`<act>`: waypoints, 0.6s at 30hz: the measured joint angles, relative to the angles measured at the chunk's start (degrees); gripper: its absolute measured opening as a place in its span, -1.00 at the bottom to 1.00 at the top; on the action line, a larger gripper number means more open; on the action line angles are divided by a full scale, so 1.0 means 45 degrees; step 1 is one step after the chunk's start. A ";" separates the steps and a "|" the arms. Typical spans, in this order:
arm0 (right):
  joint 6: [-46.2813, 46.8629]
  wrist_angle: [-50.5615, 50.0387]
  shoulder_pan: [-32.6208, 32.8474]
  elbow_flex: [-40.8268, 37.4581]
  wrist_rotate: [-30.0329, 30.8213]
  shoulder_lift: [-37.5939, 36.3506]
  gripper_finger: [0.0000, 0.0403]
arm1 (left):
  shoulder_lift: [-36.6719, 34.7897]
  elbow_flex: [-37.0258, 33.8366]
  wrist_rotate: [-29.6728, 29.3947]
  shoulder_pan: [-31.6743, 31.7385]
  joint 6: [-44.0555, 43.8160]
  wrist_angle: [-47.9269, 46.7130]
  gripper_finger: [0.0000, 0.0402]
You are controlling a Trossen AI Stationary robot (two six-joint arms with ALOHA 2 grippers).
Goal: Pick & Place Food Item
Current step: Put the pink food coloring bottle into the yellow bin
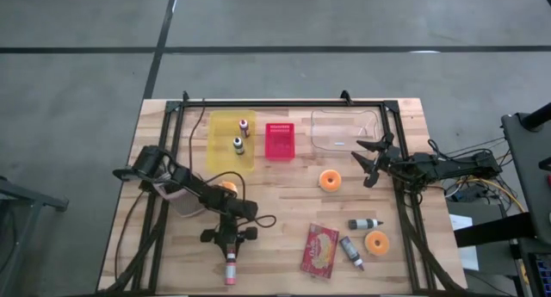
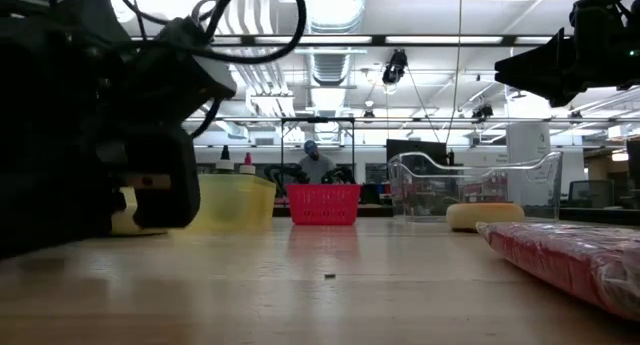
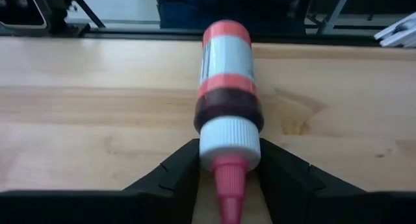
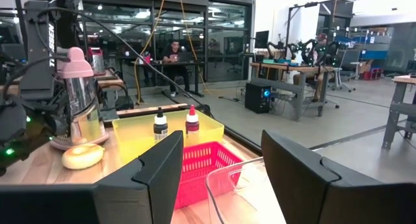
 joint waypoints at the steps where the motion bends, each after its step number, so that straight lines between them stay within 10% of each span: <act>1: 0.0000 0.0005 0.0000 0.0004 0.0000 0.0000 0.01 | 0.0138 0.0003 0.0126 0.0011 -0.0013 0.0162 -0.27; 18: 0.0000 0.0004 0.0000 0.0004 0.0000 0.0000 0.01 | 0.0127 0.0083 0.0296 0.0051 -0.0585 0.0578 -0.27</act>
